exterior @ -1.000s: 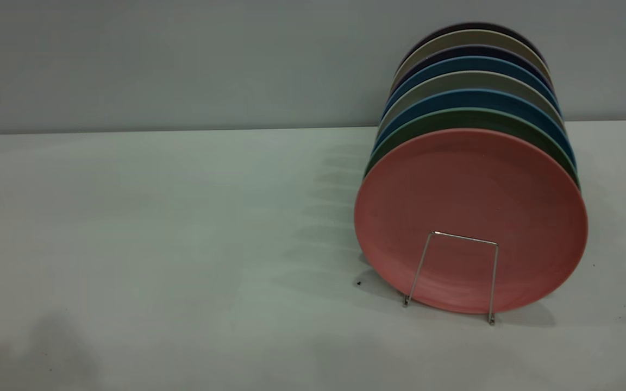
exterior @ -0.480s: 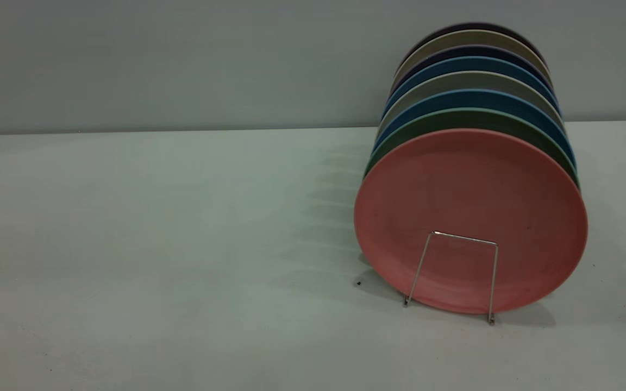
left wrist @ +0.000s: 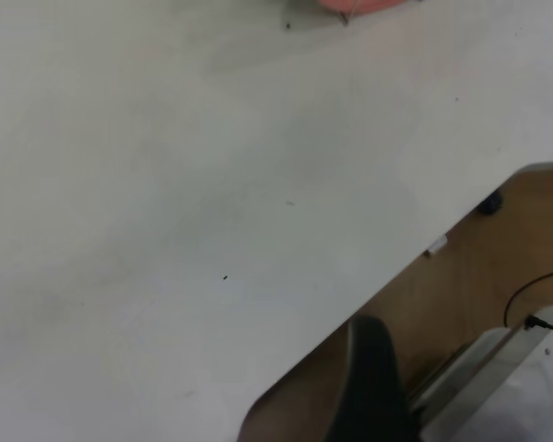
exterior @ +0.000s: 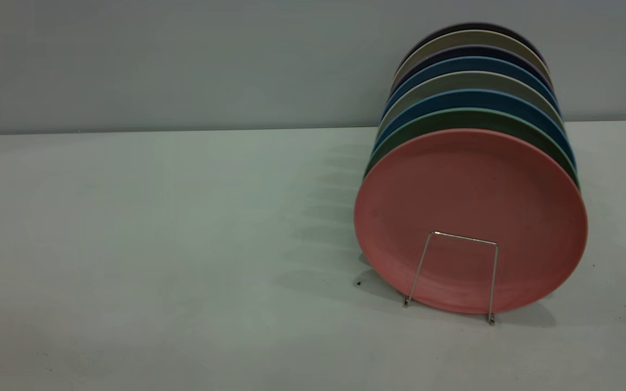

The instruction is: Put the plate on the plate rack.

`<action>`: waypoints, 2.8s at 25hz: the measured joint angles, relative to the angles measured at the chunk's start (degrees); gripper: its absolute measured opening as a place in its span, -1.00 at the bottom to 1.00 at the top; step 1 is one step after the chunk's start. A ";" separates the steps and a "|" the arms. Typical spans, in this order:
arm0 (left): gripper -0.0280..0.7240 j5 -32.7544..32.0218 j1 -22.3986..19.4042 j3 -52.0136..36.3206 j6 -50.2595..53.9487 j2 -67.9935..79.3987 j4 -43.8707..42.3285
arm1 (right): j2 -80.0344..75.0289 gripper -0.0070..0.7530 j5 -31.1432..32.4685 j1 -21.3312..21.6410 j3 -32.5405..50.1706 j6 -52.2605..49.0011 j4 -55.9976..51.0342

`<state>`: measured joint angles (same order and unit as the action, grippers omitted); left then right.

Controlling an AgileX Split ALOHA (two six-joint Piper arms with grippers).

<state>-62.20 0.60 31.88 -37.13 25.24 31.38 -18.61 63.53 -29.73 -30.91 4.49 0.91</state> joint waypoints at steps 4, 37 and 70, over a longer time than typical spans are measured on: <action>0.62 -0.12 0.00 -1.57 2.28 -4.55 -1.03 | 4.39 -0.36 -0.70 0.00 2.32 -0.07 -0.41; 0.62 -4.23 0.00 -3.66 15.72 -18.59 -18.13 | 15.84 -0.36 3.17 0.00 2.70 -0.46 -2.30; 0.62 -4.28 0.23 -3.66 15.82 -26.51 -17.85 | 19.67 -0.36 3.53 25.11 2.70 -0.64 -2.54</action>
<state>-66.48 0.83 28.22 -21.31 -1.27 13.52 1.06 67.06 -4.62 -28.21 3.85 -1.63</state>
